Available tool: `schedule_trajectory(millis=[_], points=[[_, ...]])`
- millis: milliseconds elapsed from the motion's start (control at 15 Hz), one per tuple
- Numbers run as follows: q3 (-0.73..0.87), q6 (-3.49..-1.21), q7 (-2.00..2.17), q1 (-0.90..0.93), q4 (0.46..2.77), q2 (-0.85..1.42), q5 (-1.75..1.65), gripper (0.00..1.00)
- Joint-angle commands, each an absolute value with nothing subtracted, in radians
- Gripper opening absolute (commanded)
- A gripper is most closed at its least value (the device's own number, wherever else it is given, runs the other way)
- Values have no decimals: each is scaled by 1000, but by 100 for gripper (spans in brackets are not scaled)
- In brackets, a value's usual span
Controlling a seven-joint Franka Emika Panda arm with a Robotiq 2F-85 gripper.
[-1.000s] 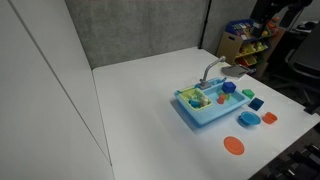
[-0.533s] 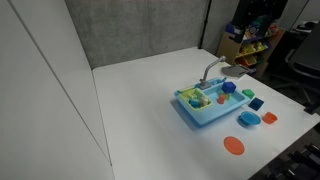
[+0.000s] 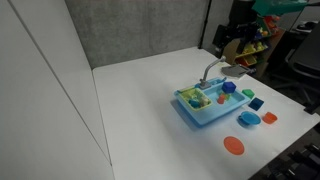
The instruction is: Move the bottle from the plate rack to the top of the dark green block
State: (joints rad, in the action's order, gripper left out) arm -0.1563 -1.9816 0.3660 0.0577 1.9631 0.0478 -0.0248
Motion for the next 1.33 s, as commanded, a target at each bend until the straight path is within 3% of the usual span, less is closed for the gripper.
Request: schedule_trajectory(millis=[0,533,1000,1267], points=[[-122,-2029,378,75,1954,120,-32,100],[-58,-2057,439,85,1941,280,-33,100],[-51,-2072,409,88,1958,281,-25,100],[-41,-2185,395,91,1985,311,-38,100]])
